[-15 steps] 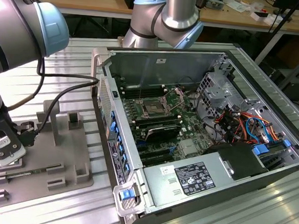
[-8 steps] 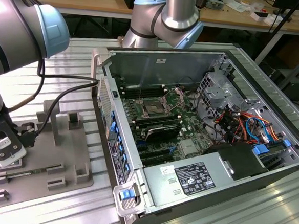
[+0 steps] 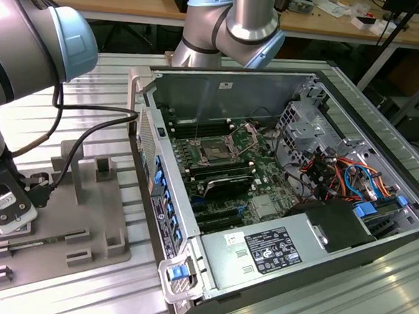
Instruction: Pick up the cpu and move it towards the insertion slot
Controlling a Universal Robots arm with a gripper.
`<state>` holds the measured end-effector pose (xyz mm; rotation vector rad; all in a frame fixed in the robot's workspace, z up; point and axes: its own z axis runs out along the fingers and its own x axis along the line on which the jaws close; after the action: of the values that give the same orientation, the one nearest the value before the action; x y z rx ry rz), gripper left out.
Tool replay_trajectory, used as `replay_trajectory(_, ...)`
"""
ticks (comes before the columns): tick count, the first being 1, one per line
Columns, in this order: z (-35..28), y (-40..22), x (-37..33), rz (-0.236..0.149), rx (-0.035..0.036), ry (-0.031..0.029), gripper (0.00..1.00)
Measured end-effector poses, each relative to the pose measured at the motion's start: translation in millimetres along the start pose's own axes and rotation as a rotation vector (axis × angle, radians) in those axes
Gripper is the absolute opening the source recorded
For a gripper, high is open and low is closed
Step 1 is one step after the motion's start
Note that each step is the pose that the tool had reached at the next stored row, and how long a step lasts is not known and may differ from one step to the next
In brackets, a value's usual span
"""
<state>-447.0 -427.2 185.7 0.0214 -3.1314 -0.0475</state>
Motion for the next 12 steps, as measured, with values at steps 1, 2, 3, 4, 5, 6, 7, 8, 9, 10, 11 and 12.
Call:
replay_trajectory(1, 0.0, 0.0, 0.0, 0.0, 0.0, 0.0, 0.55)
replay_trajectory(2, 0.0, 0.0, -0.1, 0.0, -0.0001, 0.0, 0.55)
replay_trajectory(3, 0.1, 0.0, -0.4, 0.0, -0.0001, -0.0001, 0.55)
replay_trajectory(4, 0.0, 0.0, -0.5, 0.0, -0.0001, 0.0, 0.55)
replay_trajectory(5, 0.0, 0.0, -0.7, 0.0, 0.0, 0.0, 0.55)
replay_trajectory(6, 0.0, 0.0, -0.7, 0.0, 0.0, 0.0, 0.55)
replay_trajectory(7, 0.0, 0.0, -0.7, 0.0, 0.0, 0.0, 0.55)
replay_trajectory(8, 0.0, 0.0, -0.8, 0.0, 0.0, 0.0, 0.55)
replay_trajectory(9, -0.3, 0.0, -0.8, 0.0, -0.0001, -0.0001, 0.55)
replay_trajectory(10, -0.8, 0.0, -0.8, 0.0, 0.0, -0.0001, 0.55)
replay_trajectory(11, -1.8, 0.0, -0.8, 0.0, 0.0, 0.0, 0.55)
replay_trajectory(12, -2.6, 0.1, -0.8, 0.0, 0.0, 0.0, 0.55)
